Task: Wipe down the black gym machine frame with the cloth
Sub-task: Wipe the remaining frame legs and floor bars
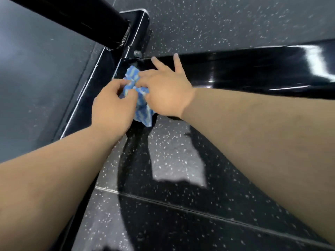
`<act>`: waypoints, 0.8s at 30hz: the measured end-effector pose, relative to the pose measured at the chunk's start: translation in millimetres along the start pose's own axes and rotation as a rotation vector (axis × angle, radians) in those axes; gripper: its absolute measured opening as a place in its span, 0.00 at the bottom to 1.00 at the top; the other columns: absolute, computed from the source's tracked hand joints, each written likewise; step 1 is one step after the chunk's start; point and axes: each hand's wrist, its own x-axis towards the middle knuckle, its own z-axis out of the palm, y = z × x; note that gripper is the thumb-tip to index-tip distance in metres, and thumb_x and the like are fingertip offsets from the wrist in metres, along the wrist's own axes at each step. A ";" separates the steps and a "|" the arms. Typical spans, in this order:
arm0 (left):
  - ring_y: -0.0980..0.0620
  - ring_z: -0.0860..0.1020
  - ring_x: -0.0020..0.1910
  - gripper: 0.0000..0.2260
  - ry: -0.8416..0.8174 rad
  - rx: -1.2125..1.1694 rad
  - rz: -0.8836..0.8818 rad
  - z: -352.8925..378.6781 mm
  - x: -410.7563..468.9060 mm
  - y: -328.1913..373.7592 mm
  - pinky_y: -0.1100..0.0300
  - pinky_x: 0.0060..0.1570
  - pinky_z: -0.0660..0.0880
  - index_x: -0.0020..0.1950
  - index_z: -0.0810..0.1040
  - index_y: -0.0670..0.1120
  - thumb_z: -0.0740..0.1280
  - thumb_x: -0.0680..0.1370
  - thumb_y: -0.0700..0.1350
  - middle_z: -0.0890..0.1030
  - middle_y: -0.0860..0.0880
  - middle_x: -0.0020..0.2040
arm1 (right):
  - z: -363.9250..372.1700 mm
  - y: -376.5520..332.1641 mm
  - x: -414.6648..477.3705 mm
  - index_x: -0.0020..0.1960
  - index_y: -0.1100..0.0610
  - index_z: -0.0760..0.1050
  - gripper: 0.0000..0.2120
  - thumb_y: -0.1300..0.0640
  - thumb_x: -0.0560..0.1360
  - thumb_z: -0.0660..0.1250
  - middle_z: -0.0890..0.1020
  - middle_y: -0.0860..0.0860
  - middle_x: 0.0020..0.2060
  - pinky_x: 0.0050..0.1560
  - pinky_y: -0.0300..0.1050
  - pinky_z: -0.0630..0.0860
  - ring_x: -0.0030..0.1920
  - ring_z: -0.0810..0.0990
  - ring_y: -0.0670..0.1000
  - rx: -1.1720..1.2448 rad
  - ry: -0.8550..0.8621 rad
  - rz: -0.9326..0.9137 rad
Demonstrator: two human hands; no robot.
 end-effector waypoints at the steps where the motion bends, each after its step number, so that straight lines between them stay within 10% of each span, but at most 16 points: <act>1: 0.58 0.77 0.43 0.12 -0.037 -0.032 -0.020 4.7 -6.3 5.3 0.62 0.46 0.73 0.57 0.76 0.55 0.65 0.74 0.47 0.79 0.58 0.43 | -4.0 3.8 -14.6 0.66 0.41 0.70 0.22 0.59 0.76 0.58 0.67 0.41 0.70 0.73 0.60 0.41 0.77 0.51 0.51 -0.003 -0.011 0.007; 5: 0.51 0.79 0.41 0.09 -0.337 -0.231 -0.113 23.9 -32.9 37.3 0.49 0.51 0.80 0.46 0.83 0.47 0.71 0.67 0.45 0.84 0.46 0.44 | -15.7 31.8 -85.2 0.67 0.48 0.70 0.23 0.59 0.73 0.62 0.75 0.48 0.58 0.62 0.51 0.69 0.61 0.70 0.54 0.246 0.150 0.182; 9: 0.56 0.79 0.33 0.07 -0.562 -0.343 -0.111 40.9 -61.3 76.8 0.66 0.30 0.75 0.46 0.78 0.50 0.65 0.78 0.37 0.80 0.48 0.41 | -36.4 56.5 -141.6 0.71 0.53 0.67 0.29 0.60 0.70 0.67 0.76 0.52 0.56 0.55 0.44 0.72 0.56 0.75 0.53 0.418 0.071 0.417; 16: 0.39 0.76 0.60 0.23 -0.794 -0.488 -0.078 35.4 -81.5 149.0 0.37 0.55 0.69 0.62 0.76 0.51 0.73 0.71 0.60 0.80 0.46 0.60 | -116.0 83.5 -192.0 0.41 0.58 0.77 0.07 0.58 0.66 0.74 0.76 0.54 0.32 0.34 0.39 0.70 0.31 0.74 0.51 0.941 0.090 0.697; 19: 0.40 0.73 0.65 0.29 -1.044 -0.401 -0.165 29.0 -98.2 170.3 0.45 0.63 0.70 0.66 0.76 0.45 0.75 0.68 0.54 0.77 0.42 0.64 | -135.1 93.0 -217.7 0.40 0.55 0.77 0.05 0.57 0.69 0.73 0.78 0.52 0.32 0.35 0.40 0.73 0.31 0.77 0.50 1.112 0.100 0.714; 21: 0.47 0.80 0.54 0.29 -1.069 -0.324 -0.148 20.8 -113.0 183.3 0.58 0.45 0.79 0.64 0.76 0.40 0.75 0.68 0.54 0.82 0.40 0.56 | -143.4 94.6 -235.1 0.47 0.57 0.77 0.07 0.55 0.72 0.68 0.79 0.55 0.39 0.43 0.46 0.74 0.38 0.78 0.53 1.257 0.004 0.643; 24: 0.54 0.75 0.20 0.21 -1.005 -0.332 -0.103 8.1 -129.6 196.7 0.70 0.17 0.65 0.52 0.77 0.40 0.62 0.78 0.58 0.80 0.46 0.27 | -159.9 90.2 -256.5 0.56 0.60 0.75 0.20 0.52 0.69 0.66 0.80 0.58 0.50 0.54 0.51 0.74 0.48 0.78 0.59 1.432 -0.061 0.633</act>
